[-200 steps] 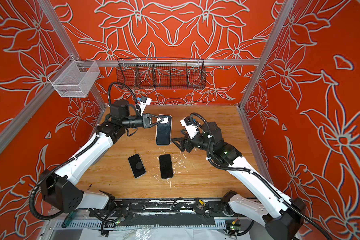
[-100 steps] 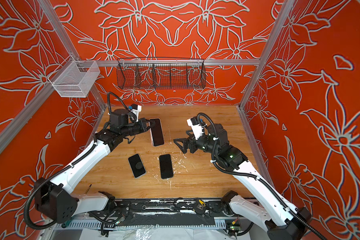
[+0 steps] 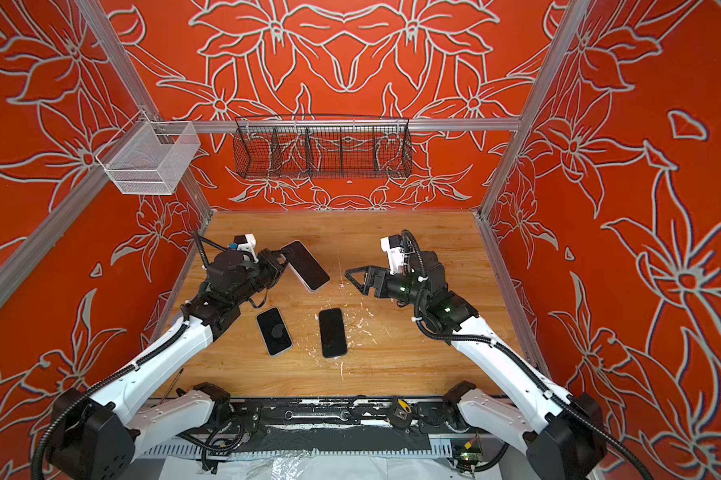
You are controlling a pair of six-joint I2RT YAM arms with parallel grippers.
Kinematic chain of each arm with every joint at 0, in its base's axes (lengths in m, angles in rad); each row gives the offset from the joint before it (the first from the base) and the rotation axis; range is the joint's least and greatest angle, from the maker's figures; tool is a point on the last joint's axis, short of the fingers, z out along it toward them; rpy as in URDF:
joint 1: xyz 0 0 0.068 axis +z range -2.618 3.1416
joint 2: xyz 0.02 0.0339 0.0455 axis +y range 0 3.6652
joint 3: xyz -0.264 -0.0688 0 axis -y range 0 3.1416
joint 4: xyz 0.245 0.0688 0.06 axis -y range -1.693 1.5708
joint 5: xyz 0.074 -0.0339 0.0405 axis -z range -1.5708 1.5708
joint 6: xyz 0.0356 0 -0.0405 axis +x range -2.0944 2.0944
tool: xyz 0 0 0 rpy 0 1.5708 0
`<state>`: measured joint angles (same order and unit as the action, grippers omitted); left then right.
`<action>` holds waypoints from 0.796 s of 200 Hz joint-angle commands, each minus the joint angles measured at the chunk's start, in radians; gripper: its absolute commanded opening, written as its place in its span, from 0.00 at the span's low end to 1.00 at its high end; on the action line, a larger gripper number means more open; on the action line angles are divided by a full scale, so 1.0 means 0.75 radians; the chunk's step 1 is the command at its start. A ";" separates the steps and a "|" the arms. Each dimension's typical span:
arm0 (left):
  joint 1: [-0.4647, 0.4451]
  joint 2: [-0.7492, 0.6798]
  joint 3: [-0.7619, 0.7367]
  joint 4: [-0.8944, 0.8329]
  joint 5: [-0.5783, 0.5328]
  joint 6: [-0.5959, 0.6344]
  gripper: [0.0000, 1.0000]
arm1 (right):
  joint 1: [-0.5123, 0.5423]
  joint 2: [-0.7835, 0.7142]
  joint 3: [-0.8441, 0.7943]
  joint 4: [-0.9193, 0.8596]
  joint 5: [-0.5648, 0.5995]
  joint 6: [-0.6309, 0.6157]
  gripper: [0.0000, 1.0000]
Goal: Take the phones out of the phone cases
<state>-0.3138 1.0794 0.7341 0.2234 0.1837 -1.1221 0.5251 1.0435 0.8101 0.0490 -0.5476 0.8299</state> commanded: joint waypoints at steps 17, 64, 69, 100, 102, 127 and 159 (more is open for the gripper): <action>0.011 -0.070 -0.037 0.269 -0.012 -0.215 0.00 | 0.011 0.008 -0.112 0.259 -0.004 0.266 0.92; 0.020 -0.073 -0.027 0.287 0.024 -0.233 0.00 | 0.019 0.005 -0.190 0.315 0.019 0.288 0.90; 0.020 -0.070 -0.029 0.293 0.028 -0.240 0.00 | 0.021 0.003 -0.190 0.315 0.020 0.287 0.90; 0.026 -0.043 -0.040 0.340 0.061 -0.273 0.00 | 0.020 0.003 -0.190 0.311 0.027 0.276 0.90; 0.026 -0.041 -0.041 0.342 0.063 -0.276 0.00 | 0.021 0.002 -0.192 0.311 0.027 0.276 0.90; 0.028 -0.020 -0.066 0.393 0.071 -0.319 0.00 | 0.022 0.009 -0.194 0.327 0.015 0.278 0.89; 0.030 0.012 -0.071 0.456 0.094 -0.357 0.00 | 0.028 0.024 -0.194 0.353 0.005 0.283 0.88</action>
<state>-0.2996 1.0767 0.6823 0.4320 0.2272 -1.3392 0.5392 1.0557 0.6739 0.2638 -0.5465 1.0214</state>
